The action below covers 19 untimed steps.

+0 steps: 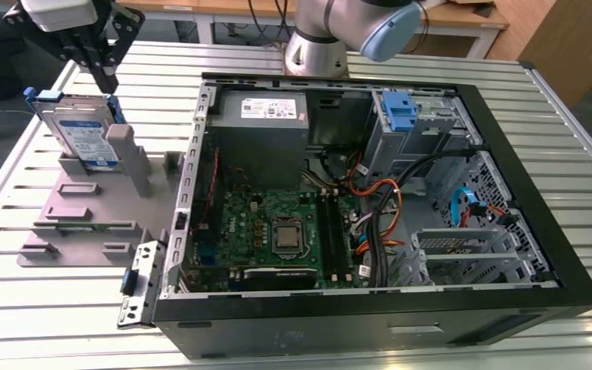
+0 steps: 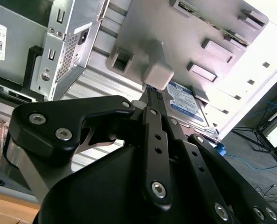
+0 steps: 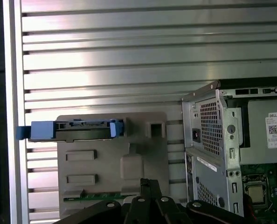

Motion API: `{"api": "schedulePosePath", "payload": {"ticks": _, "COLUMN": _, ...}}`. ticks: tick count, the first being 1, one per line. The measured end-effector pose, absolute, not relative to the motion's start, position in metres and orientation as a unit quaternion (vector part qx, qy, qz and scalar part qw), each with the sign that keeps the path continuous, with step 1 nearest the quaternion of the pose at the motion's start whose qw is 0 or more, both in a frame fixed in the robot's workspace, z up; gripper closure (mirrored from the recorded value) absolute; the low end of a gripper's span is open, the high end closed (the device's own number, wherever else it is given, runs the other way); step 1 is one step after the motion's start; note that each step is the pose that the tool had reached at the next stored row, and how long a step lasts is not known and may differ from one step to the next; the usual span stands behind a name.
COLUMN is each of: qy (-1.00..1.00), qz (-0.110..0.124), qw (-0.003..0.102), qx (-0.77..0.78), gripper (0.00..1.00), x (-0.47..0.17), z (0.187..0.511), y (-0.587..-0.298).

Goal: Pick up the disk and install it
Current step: 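Reach for the disk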

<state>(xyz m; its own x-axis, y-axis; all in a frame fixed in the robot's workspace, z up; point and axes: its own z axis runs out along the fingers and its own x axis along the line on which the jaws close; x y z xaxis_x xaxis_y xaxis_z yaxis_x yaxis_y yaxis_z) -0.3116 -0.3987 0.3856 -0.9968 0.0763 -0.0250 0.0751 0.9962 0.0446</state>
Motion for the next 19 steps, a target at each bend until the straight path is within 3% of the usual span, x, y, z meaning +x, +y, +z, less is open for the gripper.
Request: {"api": "schedulePosePath", "payload": {"ticks": 19, "qy": 0.999, "qz": 0.022, "qw": 0.013, "qx": 0.038, "gripper": 0.89, "x": -0.333, "z": 0.385, "y": -0.399}}
